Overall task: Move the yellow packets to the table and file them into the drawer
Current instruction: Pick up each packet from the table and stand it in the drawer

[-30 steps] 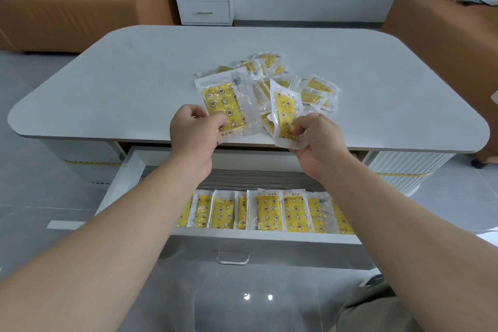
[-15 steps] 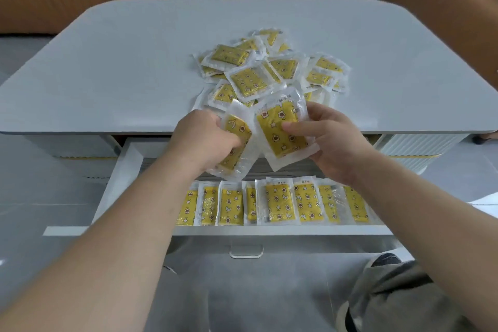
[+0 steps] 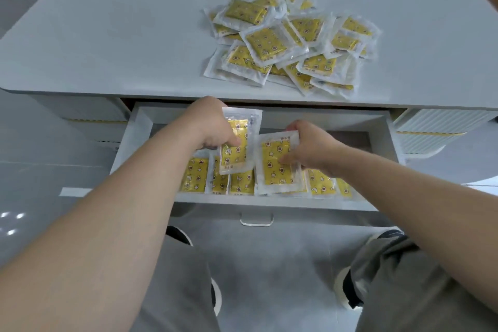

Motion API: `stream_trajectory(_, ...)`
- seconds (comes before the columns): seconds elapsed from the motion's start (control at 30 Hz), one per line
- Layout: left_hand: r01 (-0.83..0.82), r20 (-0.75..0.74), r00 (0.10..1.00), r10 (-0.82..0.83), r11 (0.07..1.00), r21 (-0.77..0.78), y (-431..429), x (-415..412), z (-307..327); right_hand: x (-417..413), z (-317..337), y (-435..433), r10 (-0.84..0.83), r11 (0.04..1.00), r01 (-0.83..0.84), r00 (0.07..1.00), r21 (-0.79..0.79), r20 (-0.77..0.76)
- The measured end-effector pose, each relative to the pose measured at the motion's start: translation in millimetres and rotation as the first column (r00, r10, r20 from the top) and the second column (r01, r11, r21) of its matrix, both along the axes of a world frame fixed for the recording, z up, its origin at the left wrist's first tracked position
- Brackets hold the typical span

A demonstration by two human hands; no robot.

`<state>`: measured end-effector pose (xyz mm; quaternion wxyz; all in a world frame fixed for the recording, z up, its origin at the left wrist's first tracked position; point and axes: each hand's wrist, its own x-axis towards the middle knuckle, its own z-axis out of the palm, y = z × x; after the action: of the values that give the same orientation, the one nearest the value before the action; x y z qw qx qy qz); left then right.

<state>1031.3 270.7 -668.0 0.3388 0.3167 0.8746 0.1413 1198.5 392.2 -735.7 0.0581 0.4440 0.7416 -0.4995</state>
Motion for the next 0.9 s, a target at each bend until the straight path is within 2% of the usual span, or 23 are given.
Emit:
stream_trajectory(0.17, -0.029, 0.056, 0.998, 0.035, 0.995, -0.092, 10.8, -20.9, -19.2, -21.5, -32.8, -16.4, 0.175, 0.975, -0.189, 0.978, 0.120, 0.117)
stream_trajectory(0.27, -0.065, 0.100, 0.992, 0.081, 0.986, -0.154, 13.3, -28.0, -26.8, -31.1, -40.8, -20.7, 0.301, 0.915, -0.343, 0.931, 0.214, 0.207)
stream_trajectory(0.3, -0.065, 0.114, 0.990, 0.087, 0.981, -0.183, 13.3, -28.7, -30.9, -32.8, -40.4, -22.3, 0.340, 0.866, -0.414, 0.899, 0.280, 0.275)
stream_trajectory(0.37, -0.053, 0.135, 0.987, 0.085, 0.972, -0.228, 13.8, -29.3, -40.1, -34.2, -39.8, -25.5, 0.371, 0.706, -0.566, 0.808, 0.426, 0.458)
stream_trajectory(0.4, -0.042, 0.147, 0.986, 0.080, 0.968, -0.246, 14.1, -29.4, -44.4, -34.7, -40.8, -27.1, 0.367, 0.637, -0.617, 0.769, 0.461, 0.522)
stream_trajectory(0.43, -0.024, 0.162, 0.984, 0.068, 0.964, -0.263, 14.7, -29.3, -48.1, -34.9, -42.2, -28.4, 0.364, 0.608, -0.640, 0.751, 0.470, 0.551)
stream_trajectory(0.77, 0.064, 0.362, 0.931, 0.051, 0.953, -0.297, 21.1, -33.7, -70.9, -30.9, -23.9, -12.4, 0.349, 0.711, -0.588, 0.771, 0.386, 0.532)
stream_trajectory(0.9, 0.111, 0.321, 0.947, -0.019, 0.956, -0.272, 20.5, -31.1, -88.8, -24.7, -15.0, -3.9, 0.336, 0.728, -0.561, 0.794, 0.395, 0.507)
